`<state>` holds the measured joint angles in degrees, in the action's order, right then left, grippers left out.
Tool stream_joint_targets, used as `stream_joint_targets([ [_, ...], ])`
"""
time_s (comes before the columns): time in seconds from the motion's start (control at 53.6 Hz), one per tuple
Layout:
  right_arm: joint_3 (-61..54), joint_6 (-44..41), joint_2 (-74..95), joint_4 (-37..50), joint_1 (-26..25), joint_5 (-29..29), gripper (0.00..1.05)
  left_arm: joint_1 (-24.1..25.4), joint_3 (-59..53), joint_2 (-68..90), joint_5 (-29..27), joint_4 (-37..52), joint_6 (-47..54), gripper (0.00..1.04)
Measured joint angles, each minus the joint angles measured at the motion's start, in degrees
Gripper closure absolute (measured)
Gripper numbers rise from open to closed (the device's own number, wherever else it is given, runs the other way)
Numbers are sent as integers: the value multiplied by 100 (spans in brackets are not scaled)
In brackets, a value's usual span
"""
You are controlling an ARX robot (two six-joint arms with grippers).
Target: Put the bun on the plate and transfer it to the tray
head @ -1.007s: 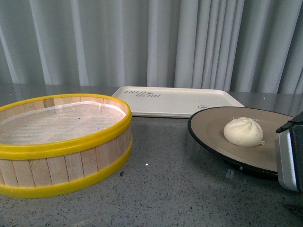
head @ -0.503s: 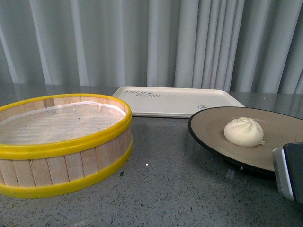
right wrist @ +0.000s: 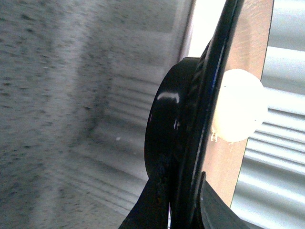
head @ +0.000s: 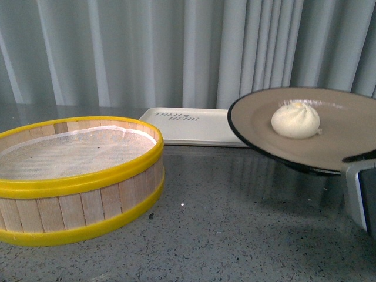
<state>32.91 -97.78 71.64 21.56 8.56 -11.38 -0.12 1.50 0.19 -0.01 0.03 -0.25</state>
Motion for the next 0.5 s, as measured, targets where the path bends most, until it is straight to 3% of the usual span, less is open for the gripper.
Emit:
stream_joint_targets([
  [0.168,619,466,448,529,-87,-76,102,0,0,0,0,0,0,7],
  [0.336,1974,758,1161,-247,-321,-1335,102,0,0,0,0,0,0,7],
  [0.503,3056,861,2059,-1027,-273,-1294,102,0,0,0,-2,0,0,7],
])
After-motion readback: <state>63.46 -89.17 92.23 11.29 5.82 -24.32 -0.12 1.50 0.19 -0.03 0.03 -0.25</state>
